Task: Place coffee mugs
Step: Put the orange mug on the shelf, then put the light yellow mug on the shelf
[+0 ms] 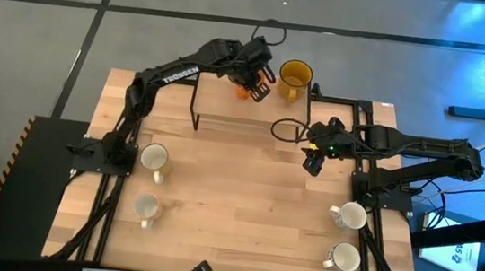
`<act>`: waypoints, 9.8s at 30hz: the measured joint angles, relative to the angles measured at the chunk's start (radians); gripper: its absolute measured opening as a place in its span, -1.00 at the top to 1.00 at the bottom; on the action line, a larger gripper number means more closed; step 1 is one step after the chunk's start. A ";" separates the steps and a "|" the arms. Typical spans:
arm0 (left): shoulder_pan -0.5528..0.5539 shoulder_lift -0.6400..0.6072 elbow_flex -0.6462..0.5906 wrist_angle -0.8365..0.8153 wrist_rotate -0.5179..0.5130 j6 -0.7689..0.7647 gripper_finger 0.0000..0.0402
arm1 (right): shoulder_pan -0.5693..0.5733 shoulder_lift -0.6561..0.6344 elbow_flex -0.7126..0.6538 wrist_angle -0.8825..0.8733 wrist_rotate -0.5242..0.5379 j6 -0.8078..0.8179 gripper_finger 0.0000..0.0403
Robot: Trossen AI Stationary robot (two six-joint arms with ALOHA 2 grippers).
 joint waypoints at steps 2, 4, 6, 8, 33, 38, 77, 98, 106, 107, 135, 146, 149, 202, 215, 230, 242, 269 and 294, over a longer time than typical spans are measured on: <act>0.000 0.017 -0.001 0.030 0.002 -0.015 0.91 | 0.000 0.000 0.000 0.000 0.000 0.001 0.04; 0.000 0.022 -0.001 0.060 0.018 -0.020 0.91 | 0.000 0.000 0.000 0.000 -0.001 0.003 0.04; -0.001 0.029 0.000 0.077 0.011 -0.022 0.91 | 0.000 0.000 0.000 0.000 0.000 0.003 0.04; -0.003 0.029 0.000 0.073 0.000 -0.023 0.91 | 0.000 0.000 0.000 0.000 0.000 0.003 0.04; -0.012 0.032 0.000 0.114 -0.005 -0.069 0.54 | 0.000 0.000 0.000 -0.006 -0.001 0.000 0.04; -0.010 0.032 0.000 0.157 -0.005 -0.087 0.55 | 0.000 0.000 0.000 -0.006 -0.001 0.000 0.04; -0.046 -0.184 -0.264 -0.009 -0.168 0.034 0.33 | 0.001 0.000 0.000 -0.005 0.000 0.018 0.04; -0.035 -0.469 -1.004 0.801 -0.088 -0.155 0.39 | 0.000 0.000 0.000 0.063 0.010 0.010 0.04; -0.035 -0.462 -1.002 0.861 -0.064 -0.148 0.40 | 0.000 0.000 0.000 0.063 0.010 0.015 0.04; -0.035 -0.462 -1.002 0.857 -0.061 -0.148 0.40 | 0.000 0.000 0.000 0.063 0.010 0.016 0.04; -0.159 -0.953 -1.000 0.056 0.270 -0.121 0.15 | 0.000 0.000 0.000 0.094 -0.020 -0.012 0.04; -0.206 -1.038 -1.004 -0.235 0.144 -0.095 0.14 | 0.000 0.000 0.000 0.130 -0.028 -0.010 0.04; -0.206 -1.040 -1.047 -0.249 0.158 -0.094 0.14 | 0.000 0.000 0.000 0.135 -0.028 -0.011 0.04; -0.325 -1.153 -1.691 0.029 0.167 -0.249 0.17 | 0.000 0.028 0.000 0.183 -0.020 -0.034 0.04; -0.326 -1.153 -1.696 0.031 0.185 -0.204 0.91 | 0.000 0.028 0.000 0.184 -0.011 -0.036 0.04; -0.325 -1.136 -1.296 0.010 0.119 -0.201 0.91 | 0.000 0.027 0.000 0.183 -0.001 -0.036 0.04; -0.179 -0.851 -0.764 -0.177 -0.018 0.020 0.91 | 0.000 0.027 0.000 0.188 0.008 -0.039 0.04; 0.313 -0.287 -0.324 -0.172 0.134 0.343 0.89 | 0.001 0.027 0.000 0.127 -0.001 0.042 0.04; 0.343 -0.243 -0.323 -0.090 0.195 0.326 0.87 | 0.001 0.027 0.000 0.127 -0.001 0.049 0.04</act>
